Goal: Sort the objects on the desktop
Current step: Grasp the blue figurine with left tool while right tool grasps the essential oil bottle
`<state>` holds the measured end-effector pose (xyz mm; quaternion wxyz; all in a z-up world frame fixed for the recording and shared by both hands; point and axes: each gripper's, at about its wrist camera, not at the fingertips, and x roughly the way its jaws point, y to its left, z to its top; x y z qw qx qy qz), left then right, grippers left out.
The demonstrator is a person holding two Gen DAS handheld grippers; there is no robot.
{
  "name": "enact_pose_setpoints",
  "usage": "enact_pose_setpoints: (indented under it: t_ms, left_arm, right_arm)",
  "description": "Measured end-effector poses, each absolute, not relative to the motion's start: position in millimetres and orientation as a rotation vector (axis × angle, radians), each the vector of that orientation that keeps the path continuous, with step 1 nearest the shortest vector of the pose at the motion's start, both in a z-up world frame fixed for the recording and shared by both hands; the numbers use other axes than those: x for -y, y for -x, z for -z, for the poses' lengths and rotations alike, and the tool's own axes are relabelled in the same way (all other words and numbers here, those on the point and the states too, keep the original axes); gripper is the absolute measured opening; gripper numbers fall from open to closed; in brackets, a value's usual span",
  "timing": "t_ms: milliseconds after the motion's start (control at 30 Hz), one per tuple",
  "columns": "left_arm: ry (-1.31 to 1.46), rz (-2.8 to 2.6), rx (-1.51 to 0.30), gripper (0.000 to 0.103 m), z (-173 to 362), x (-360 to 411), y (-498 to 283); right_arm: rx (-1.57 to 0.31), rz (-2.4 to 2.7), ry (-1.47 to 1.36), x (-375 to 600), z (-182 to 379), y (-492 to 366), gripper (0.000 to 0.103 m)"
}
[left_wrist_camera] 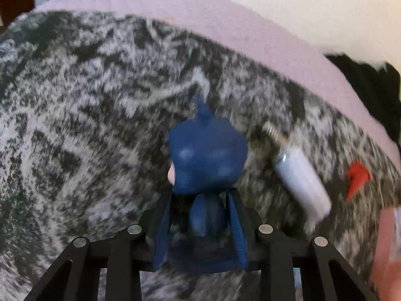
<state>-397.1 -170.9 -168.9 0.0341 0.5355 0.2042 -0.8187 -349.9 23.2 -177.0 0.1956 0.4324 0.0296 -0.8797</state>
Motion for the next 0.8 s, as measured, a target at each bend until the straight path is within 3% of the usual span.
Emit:
enact_pose_setpoints:
  t_ms: [133,300,367,467,567,800]
  left_arm:
    - [-1.703,2.538,-0.716,0.038,169.7,188.1,389.7]
    - [-1.679,2.572,-0.668,0.038,171.1,184.0,387.0]
    - [-1.649,2.589,-0.592,0.038,171.0,177.0,386.6]
    - [-1.597,2.609,-0.508,0.036,169.6,164.4,379.9]
    - [-1.563,2.633,-0.514,0.021,162.4,157.4,362.5]
    - [-1.542,2.626,-0.532,0.021,159.6,154.2,285.4]
  right_arm:
    - [-0.158,2.463,-1.215,-4.1,179.9,365.4,0.092]
    - [-0.298,2.482,-1.189,17.7,182.0,378.4,0.053]
    - [-0.312,2.473,-1.172,22.3,181.1,378.1,0.026]
    - [-0.326,2.486,-1.165,22.7,181.4,372.9,0.026]
    - [-0.280,2.474,-1.186,16.7,180.6,365.4,0.026]
    - [-0.259,2.444,-1.230,-5.7,173.9,312.7,0.026]
